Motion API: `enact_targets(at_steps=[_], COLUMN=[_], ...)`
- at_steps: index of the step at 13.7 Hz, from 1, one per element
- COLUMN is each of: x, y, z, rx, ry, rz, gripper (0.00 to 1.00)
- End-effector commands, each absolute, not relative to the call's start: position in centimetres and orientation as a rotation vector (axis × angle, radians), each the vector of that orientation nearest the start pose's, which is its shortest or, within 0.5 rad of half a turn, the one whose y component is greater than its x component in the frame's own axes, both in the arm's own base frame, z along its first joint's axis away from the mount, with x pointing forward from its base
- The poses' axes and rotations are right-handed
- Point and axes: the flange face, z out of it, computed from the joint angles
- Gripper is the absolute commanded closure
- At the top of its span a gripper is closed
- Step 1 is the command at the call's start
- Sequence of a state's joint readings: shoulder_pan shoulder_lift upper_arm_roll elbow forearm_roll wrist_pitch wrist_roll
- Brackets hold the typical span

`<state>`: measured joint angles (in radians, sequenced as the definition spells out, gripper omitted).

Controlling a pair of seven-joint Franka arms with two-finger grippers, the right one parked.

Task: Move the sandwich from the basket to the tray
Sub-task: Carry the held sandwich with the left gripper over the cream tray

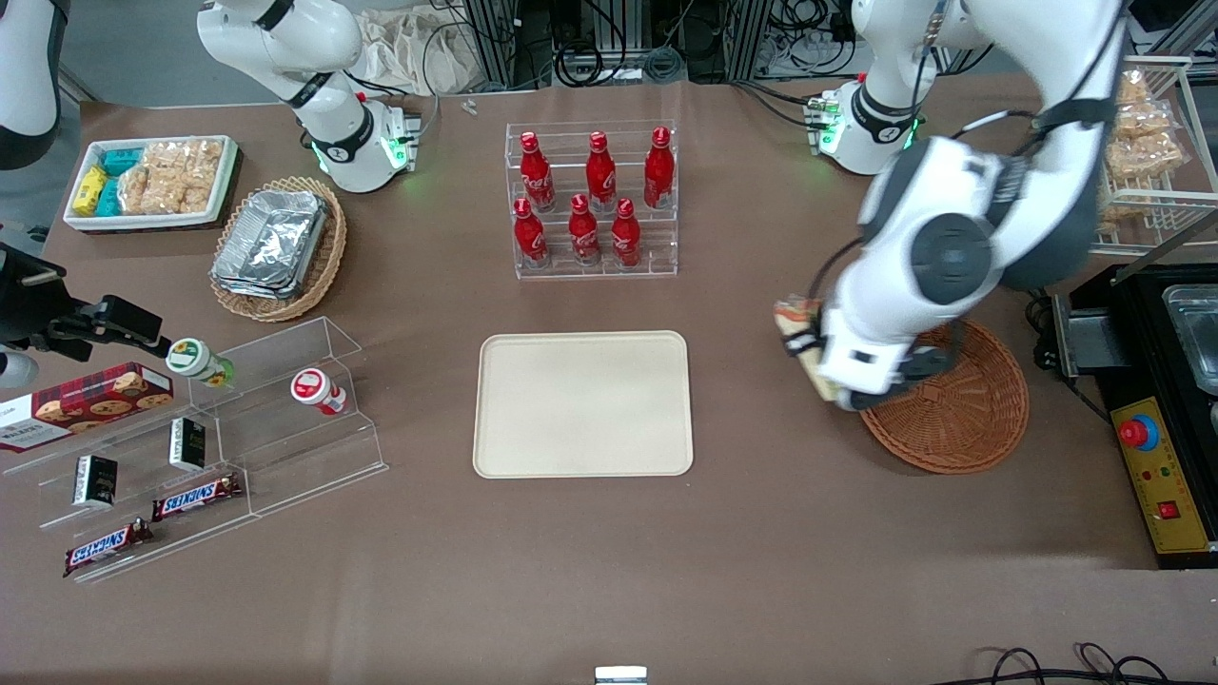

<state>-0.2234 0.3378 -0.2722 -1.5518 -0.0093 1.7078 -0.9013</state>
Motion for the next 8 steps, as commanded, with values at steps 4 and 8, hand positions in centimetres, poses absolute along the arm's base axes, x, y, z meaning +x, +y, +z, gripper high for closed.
enact_targets(at_steps=[4,8], x=[57.3,57.0], y=[-39.7,-43.7], z=[40.0,34.6], rx=[-3.086,-3.142], ry=[-0.452,-0.346], rz=[0.176,0.118], gripper=[0.68,0.71])
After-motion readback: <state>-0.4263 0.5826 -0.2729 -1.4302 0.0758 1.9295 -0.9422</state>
